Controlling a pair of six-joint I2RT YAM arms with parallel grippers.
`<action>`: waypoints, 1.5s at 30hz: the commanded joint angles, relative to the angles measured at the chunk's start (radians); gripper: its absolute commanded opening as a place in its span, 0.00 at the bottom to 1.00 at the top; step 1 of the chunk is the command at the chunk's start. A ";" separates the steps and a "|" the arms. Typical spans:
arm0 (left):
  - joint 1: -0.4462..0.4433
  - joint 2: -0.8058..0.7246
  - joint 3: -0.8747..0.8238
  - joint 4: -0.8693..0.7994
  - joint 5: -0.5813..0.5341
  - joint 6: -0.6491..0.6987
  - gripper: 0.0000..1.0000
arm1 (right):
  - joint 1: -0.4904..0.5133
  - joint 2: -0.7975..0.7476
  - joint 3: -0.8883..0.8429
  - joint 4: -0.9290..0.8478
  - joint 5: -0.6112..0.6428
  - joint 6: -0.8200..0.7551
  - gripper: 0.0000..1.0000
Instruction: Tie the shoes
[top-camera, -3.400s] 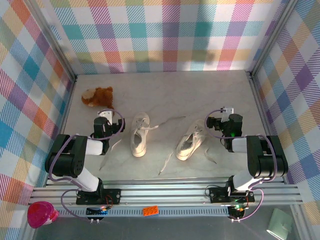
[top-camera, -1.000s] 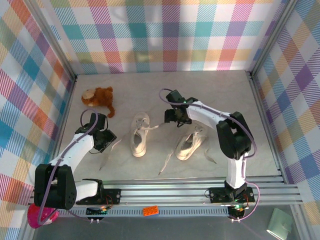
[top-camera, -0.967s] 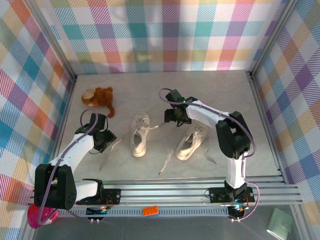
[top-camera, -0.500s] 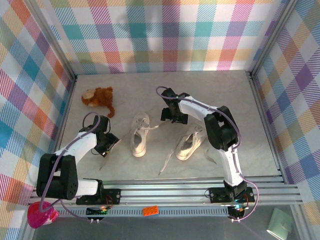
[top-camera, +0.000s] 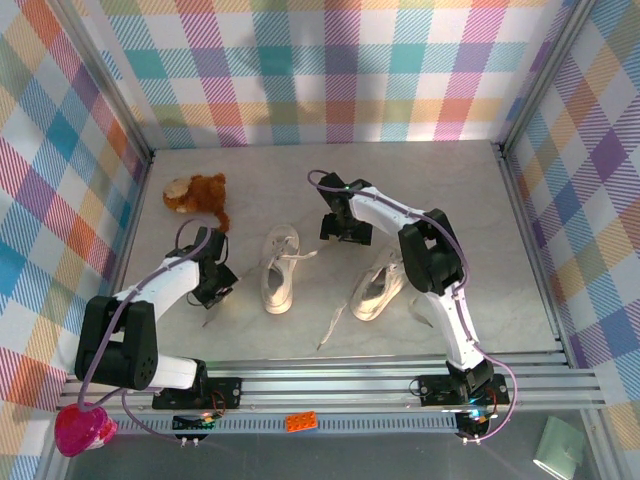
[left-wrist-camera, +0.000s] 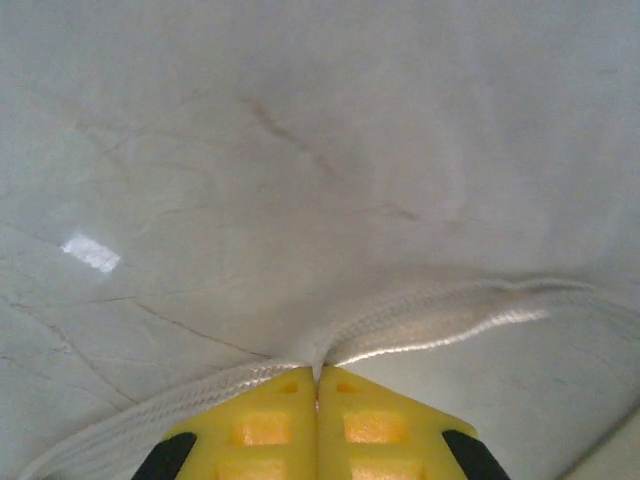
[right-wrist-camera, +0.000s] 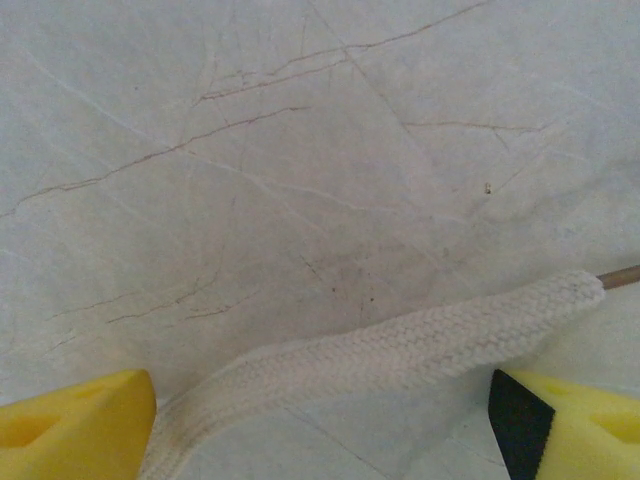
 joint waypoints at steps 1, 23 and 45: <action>-0.040 -0.026 0.119 -0.083 -0.054 0.145 0.00 | -0.004 0.061 0.043 0.025 -0.029 -0.015 0.85; -0.241 0.156 0.553 0.134 0.392 0.854 0.00 | -0.013 -0.362 -0.447 0.587 -0.147 -0.242 0.00; -0.154 0.416 0.725 0.129 0.437 0.760 0.52 | 0.027 -0.421 -0.503 0.696 -0.341 -0.493 0.00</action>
